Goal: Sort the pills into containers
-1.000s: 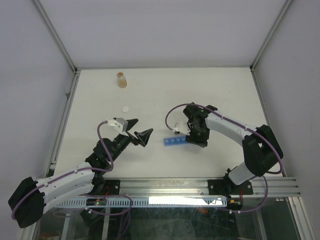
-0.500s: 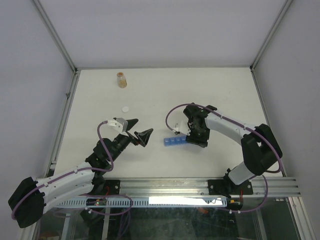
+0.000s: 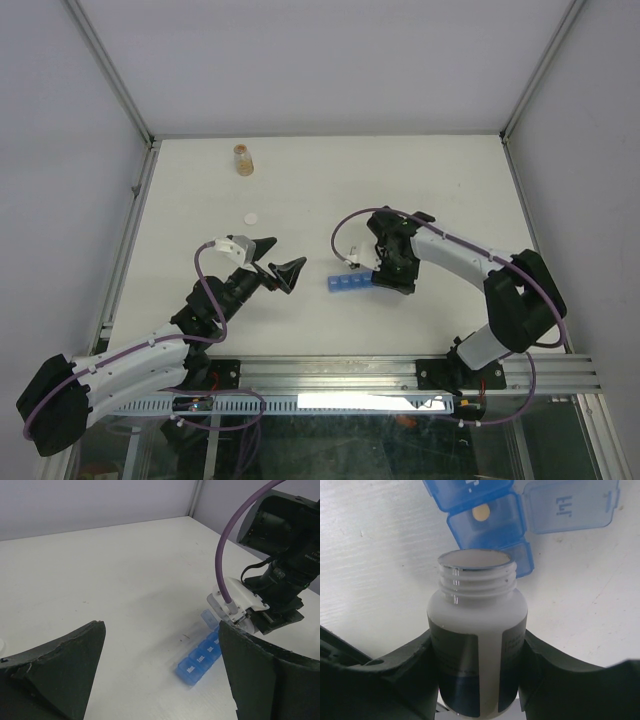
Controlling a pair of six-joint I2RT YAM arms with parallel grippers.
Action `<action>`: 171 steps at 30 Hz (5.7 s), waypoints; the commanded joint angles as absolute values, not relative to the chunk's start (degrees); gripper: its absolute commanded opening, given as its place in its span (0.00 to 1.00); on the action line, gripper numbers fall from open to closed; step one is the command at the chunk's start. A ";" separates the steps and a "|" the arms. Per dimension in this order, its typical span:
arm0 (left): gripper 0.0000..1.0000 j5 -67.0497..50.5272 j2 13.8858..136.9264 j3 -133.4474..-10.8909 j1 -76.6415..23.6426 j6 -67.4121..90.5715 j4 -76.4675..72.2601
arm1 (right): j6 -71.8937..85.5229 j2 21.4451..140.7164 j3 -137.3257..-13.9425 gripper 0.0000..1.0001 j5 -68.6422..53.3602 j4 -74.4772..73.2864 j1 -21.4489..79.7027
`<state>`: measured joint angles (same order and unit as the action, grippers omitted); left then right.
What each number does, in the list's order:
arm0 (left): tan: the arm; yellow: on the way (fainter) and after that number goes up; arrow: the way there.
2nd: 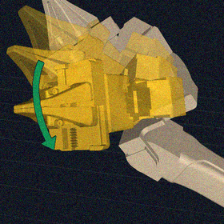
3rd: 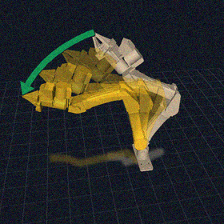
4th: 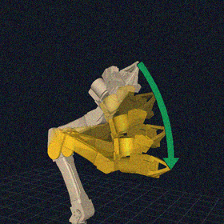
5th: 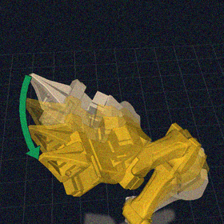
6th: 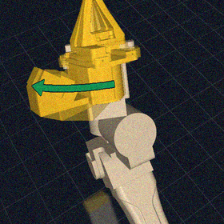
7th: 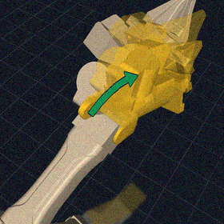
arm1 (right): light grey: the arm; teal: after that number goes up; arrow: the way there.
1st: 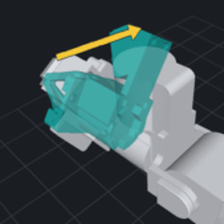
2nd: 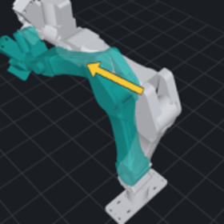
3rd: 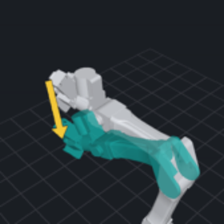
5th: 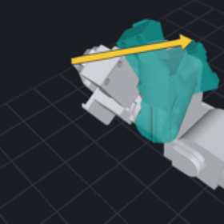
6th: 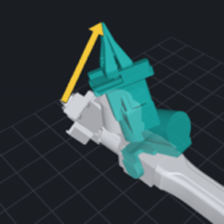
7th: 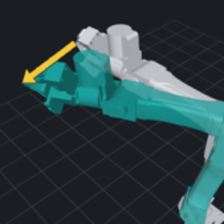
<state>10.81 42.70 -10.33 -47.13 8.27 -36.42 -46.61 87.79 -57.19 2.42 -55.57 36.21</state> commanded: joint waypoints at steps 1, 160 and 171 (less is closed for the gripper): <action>0.99 9.30 42.56 -10.29 -46.59 7.97 -38.95 | -45.76 88.64 -60.52 0.00 1.92 -59.24 35.55; 0.99 8.16 38.44 -7.91 -45.98 7.99 -39.70 | -67.43 78.19 -53.99 0.00 -34.15 -49.22 8.01; 0.99 8.17 38.48 -7.90 -46.00 7.94 -39.67 | -65.51 83.38 -53.90 0.00 -24.87 -46.18 15.46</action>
<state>8.82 38.96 -8.40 -46.74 8.29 -36.12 -66.24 82.94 -53.54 -29.34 -48.66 13.28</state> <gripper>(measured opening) 0.990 0.545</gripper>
